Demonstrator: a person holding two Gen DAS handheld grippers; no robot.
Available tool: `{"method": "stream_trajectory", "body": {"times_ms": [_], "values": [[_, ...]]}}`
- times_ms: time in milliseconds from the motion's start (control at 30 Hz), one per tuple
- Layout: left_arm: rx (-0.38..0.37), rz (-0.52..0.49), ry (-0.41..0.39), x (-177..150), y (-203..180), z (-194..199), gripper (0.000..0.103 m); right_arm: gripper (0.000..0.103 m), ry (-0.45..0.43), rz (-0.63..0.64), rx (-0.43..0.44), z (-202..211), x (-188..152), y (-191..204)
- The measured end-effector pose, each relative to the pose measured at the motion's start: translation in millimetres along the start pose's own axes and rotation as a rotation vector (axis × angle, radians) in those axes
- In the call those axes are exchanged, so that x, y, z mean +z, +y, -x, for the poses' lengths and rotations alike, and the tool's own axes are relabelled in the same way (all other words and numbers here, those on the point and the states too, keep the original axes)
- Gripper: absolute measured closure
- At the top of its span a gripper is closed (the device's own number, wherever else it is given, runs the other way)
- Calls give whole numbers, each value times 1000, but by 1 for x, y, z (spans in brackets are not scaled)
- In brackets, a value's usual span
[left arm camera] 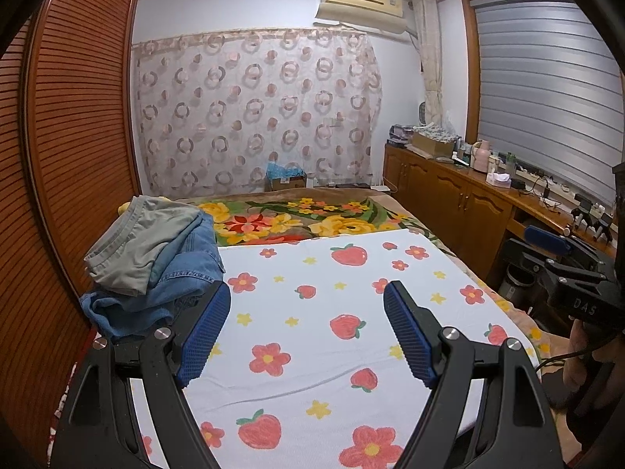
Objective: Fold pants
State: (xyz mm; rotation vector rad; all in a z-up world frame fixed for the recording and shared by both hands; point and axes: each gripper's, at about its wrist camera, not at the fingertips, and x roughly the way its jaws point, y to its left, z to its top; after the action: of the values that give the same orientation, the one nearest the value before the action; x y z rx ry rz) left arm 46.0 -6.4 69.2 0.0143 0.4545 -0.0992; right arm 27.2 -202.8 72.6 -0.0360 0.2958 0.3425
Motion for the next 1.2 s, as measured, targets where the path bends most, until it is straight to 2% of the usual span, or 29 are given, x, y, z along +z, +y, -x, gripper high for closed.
{"method": "stream_trajectory", "body": {"times_ms": [1200], "values": [[-1, 7, -10, -1, 1, 3, 22, 30, -14, 10, 10, 0, -2, -11]]}}
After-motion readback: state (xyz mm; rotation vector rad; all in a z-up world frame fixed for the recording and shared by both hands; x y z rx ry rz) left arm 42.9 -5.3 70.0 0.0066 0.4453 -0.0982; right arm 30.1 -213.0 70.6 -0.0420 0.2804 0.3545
